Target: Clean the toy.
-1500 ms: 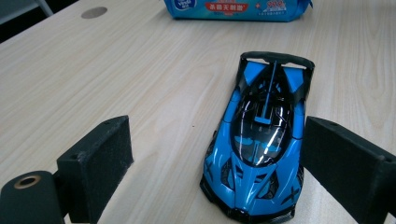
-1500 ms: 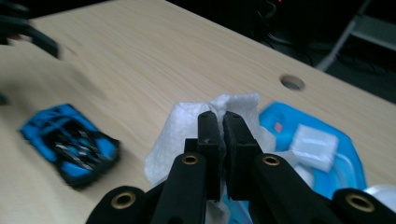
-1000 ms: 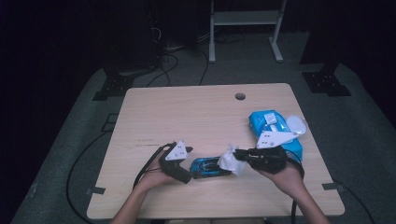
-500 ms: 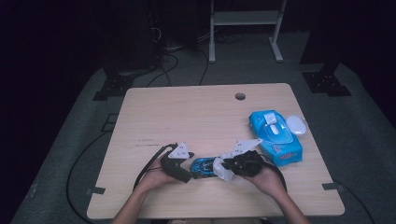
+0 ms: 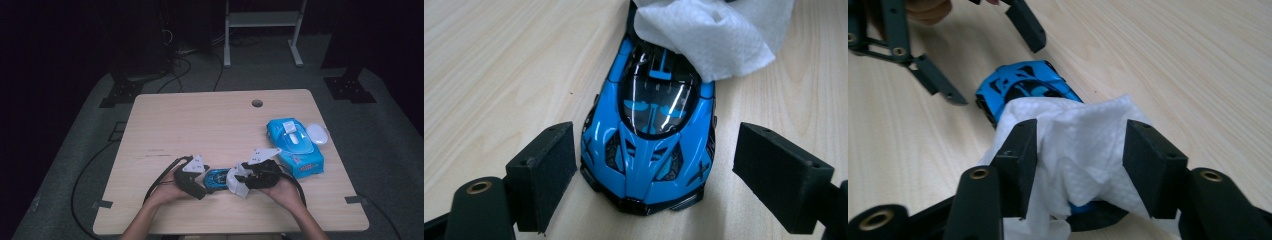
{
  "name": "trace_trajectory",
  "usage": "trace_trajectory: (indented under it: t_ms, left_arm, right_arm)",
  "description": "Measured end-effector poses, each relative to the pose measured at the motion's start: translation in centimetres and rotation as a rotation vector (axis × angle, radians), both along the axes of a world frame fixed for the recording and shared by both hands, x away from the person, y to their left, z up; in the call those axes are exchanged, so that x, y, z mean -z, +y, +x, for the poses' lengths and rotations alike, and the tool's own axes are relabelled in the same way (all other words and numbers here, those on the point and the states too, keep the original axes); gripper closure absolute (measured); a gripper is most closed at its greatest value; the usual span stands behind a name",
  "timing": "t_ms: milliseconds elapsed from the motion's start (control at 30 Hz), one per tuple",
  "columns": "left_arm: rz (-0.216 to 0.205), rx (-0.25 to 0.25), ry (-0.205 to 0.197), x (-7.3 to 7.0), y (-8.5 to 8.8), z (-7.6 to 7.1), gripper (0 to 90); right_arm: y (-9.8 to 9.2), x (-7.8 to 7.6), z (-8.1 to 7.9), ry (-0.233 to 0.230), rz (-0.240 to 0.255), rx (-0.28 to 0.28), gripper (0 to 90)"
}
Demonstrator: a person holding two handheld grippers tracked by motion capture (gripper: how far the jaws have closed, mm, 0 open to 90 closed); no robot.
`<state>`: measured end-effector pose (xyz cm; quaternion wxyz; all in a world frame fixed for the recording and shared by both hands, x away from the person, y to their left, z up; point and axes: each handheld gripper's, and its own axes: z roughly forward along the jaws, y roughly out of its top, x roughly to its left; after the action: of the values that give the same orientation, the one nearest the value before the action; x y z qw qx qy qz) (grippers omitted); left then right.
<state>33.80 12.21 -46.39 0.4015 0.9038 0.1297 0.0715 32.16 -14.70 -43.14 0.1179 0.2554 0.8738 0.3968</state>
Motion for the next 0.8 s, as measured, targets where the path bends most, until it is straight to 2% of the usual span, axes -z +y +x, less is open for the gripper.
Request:
trace_trajectory:
  t_ms: [67,167,233,267,300,333,467,567,700,800]
  left_arm:
    - [0.007,0.001,-0.001,0.1,-0.1,0.0,15.1]
    - [0.009,0.0,0.0,0.2,-0.1,0.1,15.4]
    - [0.012,0.0,0.007,0.2,-0.1,0.2,17.2]
    - [0.014,0.001,0.011,0.3,-0.1,0.2,17.2]
    - [0.016,0.002,0.005,0.3,-0.1,0.2,21.6]
    - [0.016,0.001,0.003,0.3,0.0,0.2,22.4]
    - [0.016,-0.008,0.002,0.3,0.0,0.3,23.5]
    - [0.033,-0.012,0.006,0.4,0.1,0.4,22.7]
    - [0.039,-0.021,0.017,0.8,-0.1,0.6,18.3]
    - [0.04,-0.009,0.02,0.8,-0.1,0.6,21.7]
  right_arm:
    - [0.3,0.4,0.4,0.014,0.009,0.005,46.2]
    - [0.9,0.8,0.6,0.007,-0.002,-0.001,49.4]
    - [1.2,1.0,0.7,0.012,-0.011,-0.004,56.1]
    - [1.2,1.0,0.7,0.012,-0.011,-0.004,56.1]
    - [1.3,1.3,0.6,0.01,-0.017,-0.013,64.2]
    - [1.3,1.4,0.6,0.009,-0.015,-0.016,66.7]
    - [1.2,1.9,0.4,-0.008,0.025,-0.019,77.6]
    - [1.0,2.2,0.3,-0.006,0.059,-0.003,79.9]
    - [1.0,2.2,0.2,-0.02,0.053,-0.004,80.6]
    - [1.1,2.2,0.1,-0.026,0.051,-0.003,80.9]
